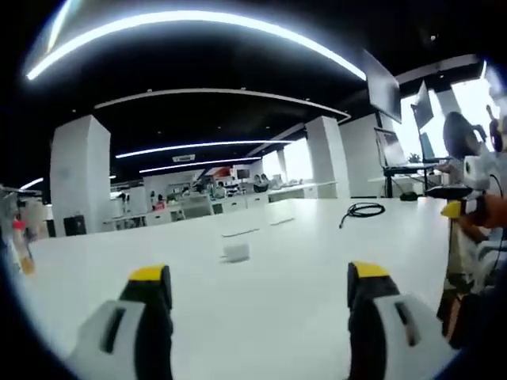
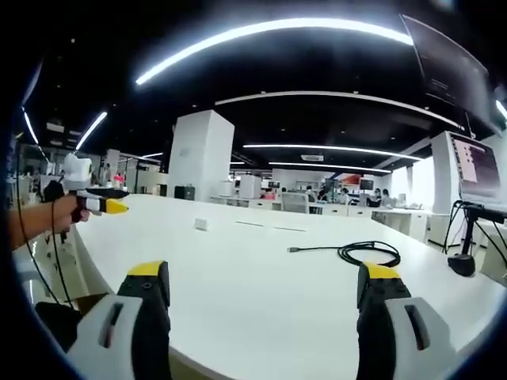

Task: Plug the desk Type‑C cable into the charger adapter.

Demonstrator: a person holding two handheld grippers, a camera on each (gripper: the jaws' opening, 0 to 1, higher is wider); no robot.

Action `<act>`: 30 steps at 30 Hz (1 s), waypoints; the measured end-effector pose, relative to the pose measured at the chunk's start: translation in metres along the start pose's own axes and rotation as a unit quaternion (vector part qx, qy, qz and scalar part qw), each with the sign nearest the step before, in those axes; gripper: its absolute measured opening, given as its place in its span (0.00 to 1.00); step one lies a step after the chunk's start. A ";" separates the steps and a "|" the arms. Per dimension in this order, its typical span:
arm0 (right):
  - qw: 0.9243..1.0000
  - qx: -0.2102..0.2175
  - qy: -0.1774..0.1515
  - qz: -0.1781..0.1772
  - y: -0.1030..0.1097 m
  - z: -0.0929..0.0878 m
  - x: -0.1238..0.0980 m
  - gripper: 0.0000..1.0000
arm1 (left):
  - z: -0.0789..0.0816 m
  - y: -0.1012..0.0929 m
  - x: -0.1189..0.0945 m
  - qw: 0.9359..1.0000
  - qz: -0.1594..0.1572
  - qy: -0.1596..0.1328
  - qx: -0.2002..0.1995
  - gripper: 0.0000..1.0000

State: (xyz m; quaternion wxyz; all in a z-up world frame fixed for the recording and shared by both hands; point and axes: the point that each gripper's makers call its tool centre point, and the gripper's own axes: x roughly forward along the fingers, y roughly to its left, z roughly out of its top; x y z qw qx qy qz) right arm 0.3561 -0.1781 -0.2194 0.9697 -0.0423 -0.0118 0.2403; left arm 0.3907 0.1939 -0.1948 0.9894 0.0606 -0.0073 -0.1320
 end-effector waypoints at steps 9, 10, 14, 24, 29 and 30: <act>1.000 -0.004 0.001 0.004 -0.001 0.001 0.002 1.00 | -0.008 0.001 0.026 0.999 -0.028 0.028 0.012 0.82; 1.000 -0.004 0.001 0.004 -0.001 0.001 0.003 1.00 | -0.009 0.002 0.030 0.999 -0.032 0.031 0.012 0.81; 1.000 -0.006 0.002 0.003 -0.002 0.001 0.003 1.00 | -0.012 0.004 0.046 0.998 -0.043 0.045 0.022 0.78; 1.000 -0.003 0.007 0.007 -0.004 -0.004 0.008 1.00 | -0.018 0.004 0.075 0.994 -0.070 0.076 0.041 0.75; 1.000 -0.003 0.011 0.012 -0.002 -0.007 0.011 1.00 | -0.021 0.010 0.091 0.991 -0.082 0.090 0.059 0.74; 1.000 -0.004 0.010 0.013 -0.002 -0.007 0.012 1.00 | -0.021 0.011 0.094 0.991 -0.084 0.091 0.060 0.74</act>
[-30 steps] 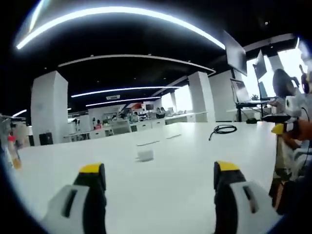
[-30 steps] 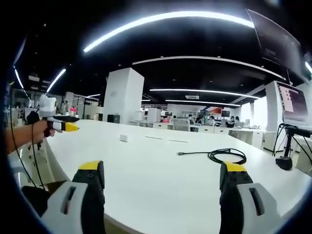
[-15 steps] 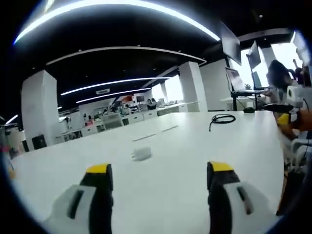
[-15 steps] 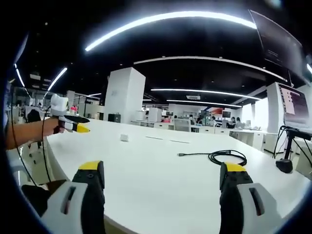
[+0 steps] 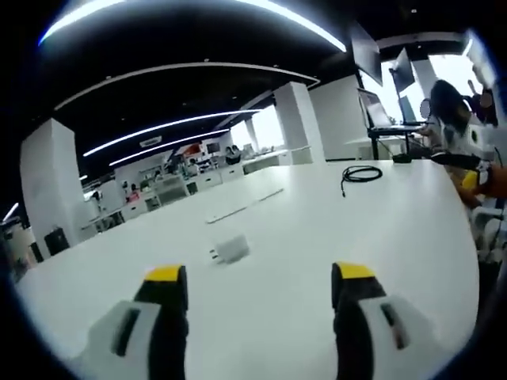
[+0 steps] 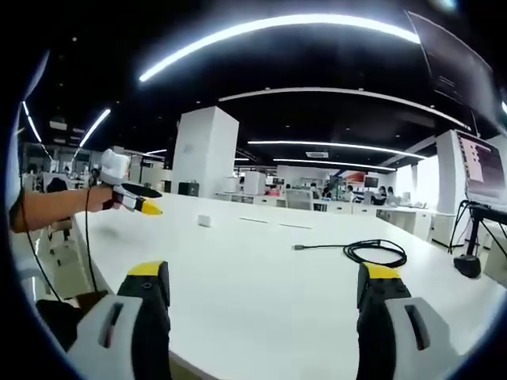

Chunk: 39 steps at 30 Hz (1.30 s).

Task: Plug the desk Type‑C cable into the charger adapter.

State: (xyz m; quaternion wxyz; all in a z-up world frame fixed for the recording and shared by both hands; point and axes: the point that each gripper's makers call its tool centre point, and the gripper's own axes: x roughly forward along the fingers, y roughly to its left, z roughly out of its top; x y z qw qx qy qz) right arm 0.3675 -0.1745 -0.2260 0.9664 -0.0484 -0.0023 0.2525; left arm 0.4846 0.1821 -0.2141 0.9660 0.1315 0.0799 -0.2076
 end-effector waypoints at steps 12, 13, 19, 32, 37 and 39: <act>1.000 0.005 0.003 -0.003 -0.010 -0.005 0.006 1.00 | -0.004 0.012 0.033 0.999 -0.020 0.025 0.000 0.73; 1.000 0.005 0.003 -0.004 -0.011 -0.005 0.007 1.00 | -0.004 0.014 0.038 0.999 -0.026 0.026 0.000 0.72; 1.000 0.002 0.000 -0.004 -0.011 -0.008 0.007 0.99 | -0.004 0.003 0.047 0.997 -0.055 0.047 0.017 0.71; 1.000 0.010 0.004 0.002 -0.007 -0.012 0.013 0.98 | -0.008 0.007 0.080 0.991 -0.091 0.082 0.047 0.71; 1.000 0.012 0.005 0.003 -0.007 -0.012 0.014 0.98 | -0.009 0.015 0.092 0.990 -0.099 0.091 0.045 0.70; 1.000 0.012 0.005 0.002 -0.008 -0.012 0.014 0.98 | -0.007 0.017 0.096 0.989 -0.103 0.091 0.043 0.70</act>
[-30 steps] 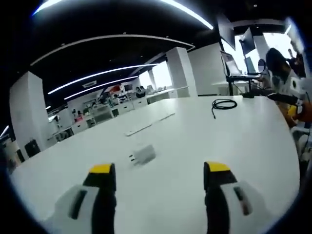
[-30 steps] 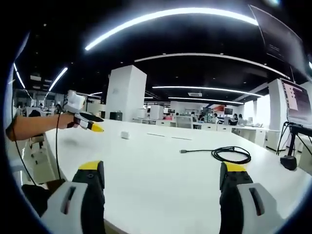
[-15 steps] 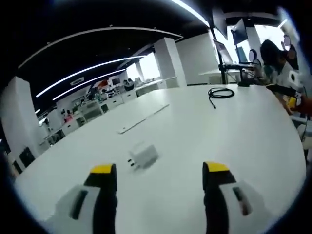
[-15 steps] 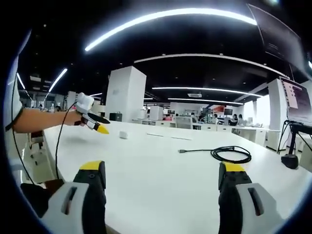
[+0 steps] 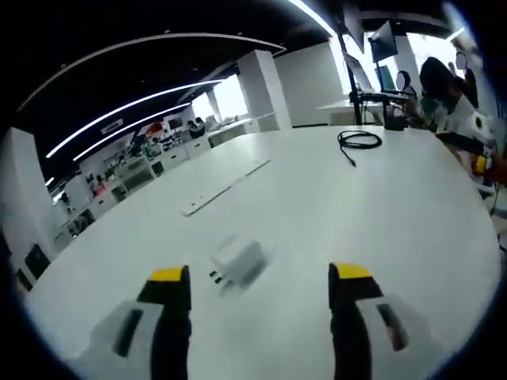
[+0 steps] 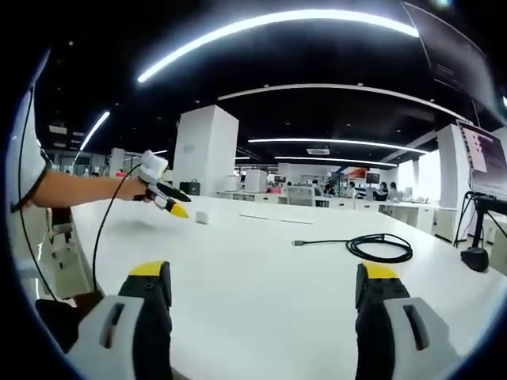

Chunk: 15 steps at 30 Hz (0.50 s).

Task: Plug the desk Type‑C cable into the charger adapter.

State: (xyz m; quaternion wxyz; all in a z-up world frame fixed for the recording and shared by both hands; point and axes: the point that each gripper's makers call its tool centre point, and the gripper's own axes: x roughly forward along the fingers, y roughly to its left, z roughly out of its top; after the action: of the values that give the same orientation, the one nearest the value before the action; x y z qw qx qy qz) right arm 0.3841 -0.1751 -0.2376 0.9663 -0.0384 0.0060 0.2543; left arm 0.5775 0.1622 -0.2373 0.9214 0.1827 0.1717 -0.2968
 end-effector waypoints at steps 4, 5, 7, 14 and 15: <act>1.000 0.000 -0.001 0.000 0.000 0.001 0.000 0.98 | 0.003 0.001 0.005 1.000 -0.007 -0.002 -0.002 0.70; 1.000 0.000 -0.002 0.000 0.000 0.001 0.000 0.98 | 0.004 0.002 0.006 1.000 -0.008 -0.001 -0.004 0.69; 1.000 -0.001 -0.001 0.000 0.001 0.001 0.000 0.99 | 0.005 0.002 0.009 1.000 -0.012 0.004 0.002 0.69; 1.000 0.001 0.001 -0.003 0.000 -0.002 -0.001 0.99 | 0.004 0.000 0.018 0.999 -0.026 0.029 0.032 0.69; 1.000 0.002 0.001 -0.003 0.000 -0.002 -0.001 0.99 | 0.004 0.000 0.019 0.999 -0.027 0.032 0.034 0.69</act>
State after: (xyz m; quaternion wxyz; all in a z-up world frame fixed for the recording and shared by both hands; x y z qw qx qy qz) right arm 0.3833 -0.1761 -0.2393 0.9672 -0.0366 0.0077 0.2511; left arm 0.5926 0.1511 -0.2418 0.9003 0.2188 0.1953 -0.3216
